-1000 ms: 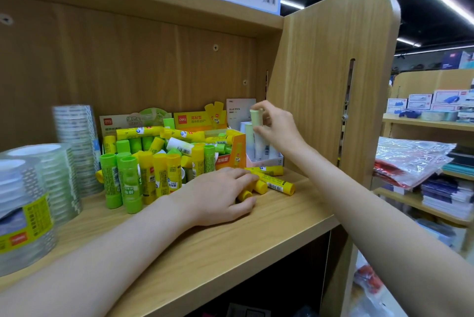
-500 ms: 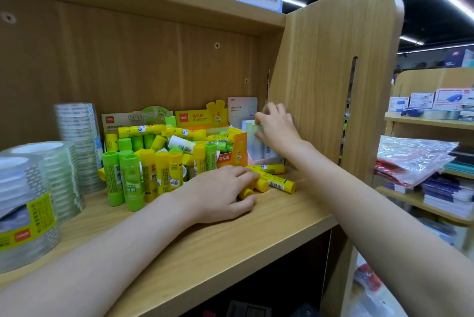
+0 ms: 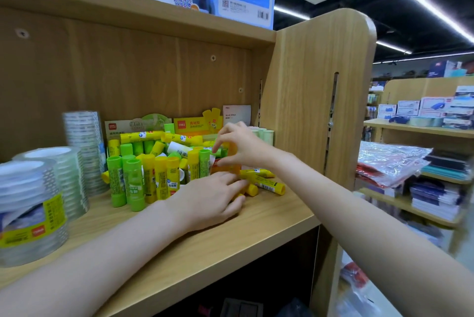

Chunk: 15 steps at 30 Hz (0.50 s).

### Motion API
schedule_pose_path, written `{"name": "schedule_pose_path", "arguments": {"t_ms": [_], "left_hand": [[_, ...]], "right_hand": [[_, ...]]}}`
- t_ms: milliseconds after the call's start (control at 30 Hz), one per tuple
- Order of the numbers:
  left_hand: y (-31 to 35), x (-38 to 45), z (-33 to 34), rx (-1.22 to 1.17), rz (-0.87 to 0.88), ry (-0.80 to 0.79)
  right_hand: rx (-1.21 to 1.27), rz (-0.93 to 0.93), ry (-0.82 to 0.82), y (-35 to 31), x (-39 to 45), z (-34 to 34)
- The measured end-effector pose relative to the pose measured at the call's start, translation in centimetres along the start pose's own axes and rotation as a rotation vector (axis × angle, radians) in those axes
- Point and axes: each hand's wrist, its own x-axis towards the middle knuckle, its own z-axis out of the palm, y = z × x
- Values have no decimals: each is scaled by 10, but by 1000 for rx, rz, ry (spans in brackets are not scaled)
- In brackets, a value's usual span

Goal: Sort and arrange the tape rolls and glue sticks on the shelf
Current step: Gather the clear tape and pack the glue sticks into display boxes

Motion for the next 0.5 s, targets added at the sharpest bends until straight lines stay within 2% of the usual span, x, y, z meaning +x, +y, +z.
{"name": "schedule_pose_path", "arguments": {"t_ms": [133, 300, 500], "left_hand": [[-7, -10, 6, 179, 106, 176], [-7, -7, 0, 88, 52, 52], [-14, -8, 1, 118, 62, 26]], "right_hand": [[-37, -5, 42, -2, 7, 14], [-185, -31, 103, -3, 9, 29], [139, 62, 247, 10, 4, 15]]}}
